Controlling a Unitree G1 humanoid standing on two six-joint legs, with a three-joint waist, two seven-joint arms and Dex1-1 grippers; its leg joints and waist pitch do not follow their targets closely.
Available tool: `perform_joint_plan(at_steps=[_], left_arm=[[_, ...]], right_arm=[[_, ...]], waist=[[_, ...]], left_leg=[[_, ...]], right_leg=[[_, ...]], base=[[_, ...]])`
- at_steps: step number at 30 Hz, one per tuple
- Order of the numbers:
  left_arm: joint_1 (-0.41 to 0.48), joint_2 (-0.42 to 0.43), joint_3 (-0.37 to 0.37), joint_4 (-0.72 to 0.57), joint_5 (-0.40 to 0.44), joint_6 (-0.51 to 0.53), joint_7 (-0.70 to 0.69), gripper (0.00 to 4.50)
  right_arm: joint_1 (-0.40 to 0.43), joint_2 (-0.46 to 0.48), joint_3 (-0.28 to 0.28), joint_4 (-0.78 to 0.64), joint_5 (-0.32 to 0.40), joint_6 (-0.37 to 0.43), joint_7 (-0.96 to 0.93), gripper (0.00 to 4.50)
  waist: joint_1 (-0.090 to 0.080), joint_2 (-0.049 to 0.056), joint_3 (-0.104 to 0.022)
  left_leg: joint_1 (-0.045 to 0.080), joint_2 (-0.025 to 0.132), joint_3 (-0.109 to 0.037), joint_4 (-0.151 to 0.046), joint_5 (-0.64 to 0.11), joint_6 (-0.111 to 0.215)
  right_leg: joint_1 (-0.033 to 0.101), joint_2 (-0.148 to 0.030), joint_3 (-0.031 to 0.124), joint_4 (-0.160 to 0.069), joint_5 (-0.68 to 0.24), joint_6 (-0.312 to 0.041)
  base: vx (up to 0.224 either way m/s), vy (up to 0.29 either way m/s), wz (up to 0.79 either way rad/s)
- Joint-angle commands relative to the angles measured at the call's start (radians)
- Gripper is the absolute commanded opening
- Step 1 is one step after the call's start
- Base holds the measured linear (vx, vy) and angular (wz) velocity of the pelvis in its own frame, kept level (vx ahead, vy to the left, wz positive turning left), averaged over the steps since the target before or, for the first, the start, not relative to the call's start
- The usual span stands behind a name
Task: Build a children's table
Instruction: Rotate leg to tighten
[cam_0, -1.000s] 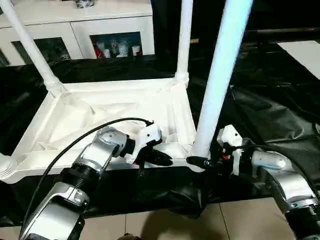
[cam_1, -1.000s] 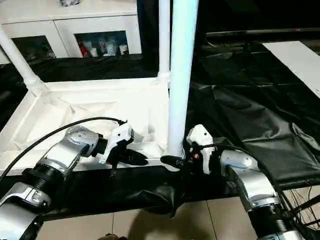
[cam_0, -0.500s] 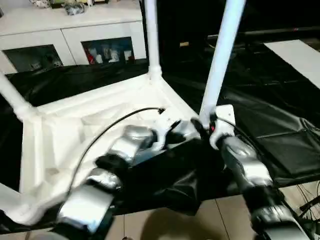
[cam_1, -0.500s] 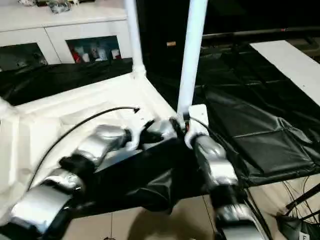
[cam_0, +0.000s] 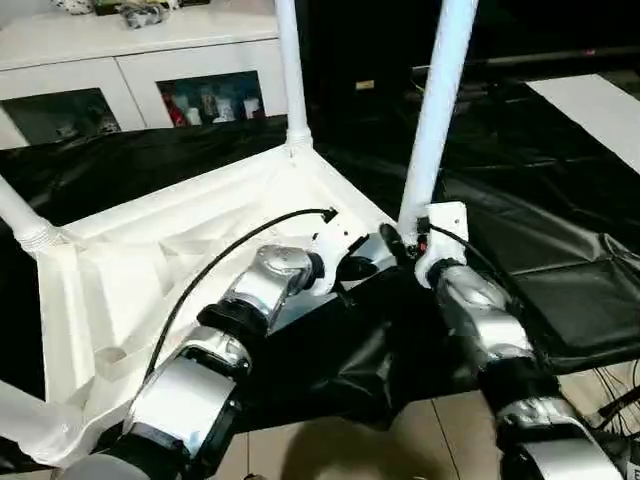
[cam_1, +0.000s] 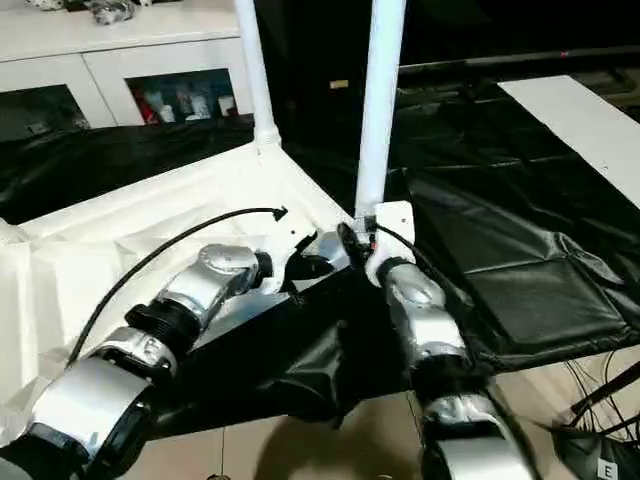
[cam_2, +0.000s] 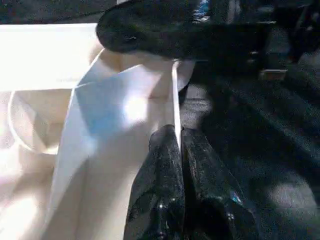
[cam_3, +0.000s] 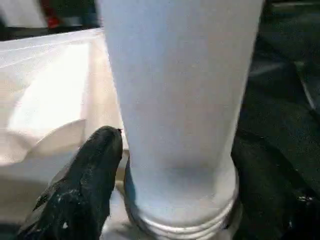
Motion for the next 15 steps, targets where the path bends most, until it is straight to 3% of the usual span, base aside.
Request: perform_joint_plan(at_steps=[1,4,9,11,15], left_arm=[[0.022,0.035,-0.026,-0.042,0.002,-0.020,-0.112,0.00],[0.053,0.074,-0.047,-0.092,0.005,-0.036,-0.212,0.00],[0.100,0.141,-0.078,-0.179,-0.019,-0.047,-0.364,0.00],[0.117,0.165,-0.083,-0.214,-0.032,-0.038,-0.416,0.00],[0.143,0.199,-0.088,-0.261,-0.046,-0.026,-0.465,0.00]], right_arm=[[0.036,-0.051,0.038,-0.104,0.038,0.034,0.133,3.87],[0.097,-0.142,0.084,-0.197,0.046,0.071,0.296,3.87],[0.174,-0.262,0.136,-0.309,0.081,0.104,0.514,3.87],[0.193,-0.294,0.148,-0.339,0.094,0.116,0.567,3.87],[0.201,-0.312,0.160,-0.357,0.108,0.140,0.613,3.87]], waist=[[0.004,-0.018,-0.073],[0.013,-0.019,-0.069],[0.027,-0.019,-0.066],[0.027,-0.027,-0.065],[0.028,-0.027,-0.064]], left_leg=[[0.014,0.004,-0.005,-0.053,-0.143,0.130],[0.014,0.008,-0.004,-0.054,-0.156,0.141],[0.016,0.015,-0.003,-0.059,-0.200,0.118],[0.015,0.016,-0.003,-0.060,-0.200,0.113],[0.016,0.017,-0.002,-0.062,-0.201,0.106]], right_leg=[[0.062,-0.024,0.019,-0.066,-0.014,-0.268],[0.060,-0.023,0.021,-0.067,-0.034,-0.271],[0.058,-0.025,0.023,-0.070,-0.103,-0.260],[0.057,-0.025,0.024,-0.070,-0.121,-0.259],[0.052,-0.026,0.026,-0.072,-0.151,-0.255]], base=[[0.000,0.000,0.00],[0.000,0.000,0.00],[0.000,0.000,0.00],[0.000,0.000,0.00],[0.000,0.000,0.00]])
